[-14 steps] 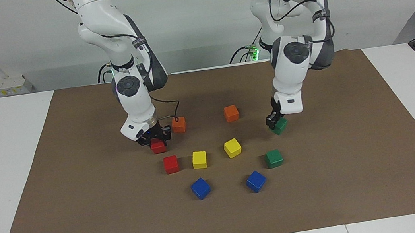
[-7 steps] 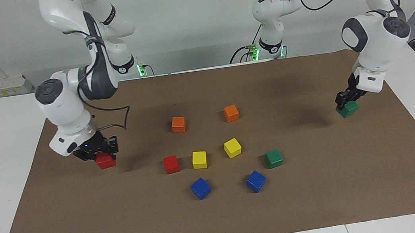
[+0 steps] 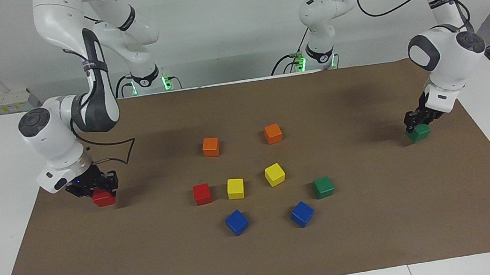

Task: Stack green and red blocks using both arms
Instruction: 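Move green block outward with the left gripper while the right gripper moves red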

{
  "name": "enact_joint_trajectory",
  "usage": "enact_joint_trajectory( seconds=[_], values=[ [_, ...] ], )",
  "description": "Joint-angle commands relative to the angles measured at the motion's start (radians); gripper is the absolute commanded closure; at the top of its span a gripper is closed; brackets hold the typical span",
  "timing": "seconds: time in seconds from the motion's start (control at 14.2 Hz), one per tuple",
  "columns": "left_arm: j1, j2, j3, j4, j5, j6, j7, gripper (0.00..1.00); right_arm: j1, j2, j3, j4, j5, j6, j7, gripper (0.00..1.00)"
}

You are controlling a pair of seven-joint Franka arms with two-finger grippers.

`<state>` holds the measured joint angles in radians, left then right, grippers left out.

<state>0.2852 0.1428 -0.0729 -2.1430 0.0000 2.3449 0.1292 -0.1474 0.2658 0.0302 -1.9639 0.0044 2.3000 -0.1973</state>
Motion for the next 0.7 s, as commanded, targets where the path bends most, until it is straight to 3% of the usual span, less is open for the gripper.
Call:
enact_joint_trajectory(
  seconds=[0.0,0.63],
  values=[
    [0.026,0.021,-0.011,-0.009,-0.015,0.059,0.056,1.00,-0.015,0.003,0.013,-0.021,-0.003,0.035,0.007,1.00],
    [0.029,0.080,-0.011,-0.008,-0.015,0.109,0.127,1.00,-0.001,0.032,0.013,-0.052,-0.003,0.073,-0.007,1.00]
  ],
)
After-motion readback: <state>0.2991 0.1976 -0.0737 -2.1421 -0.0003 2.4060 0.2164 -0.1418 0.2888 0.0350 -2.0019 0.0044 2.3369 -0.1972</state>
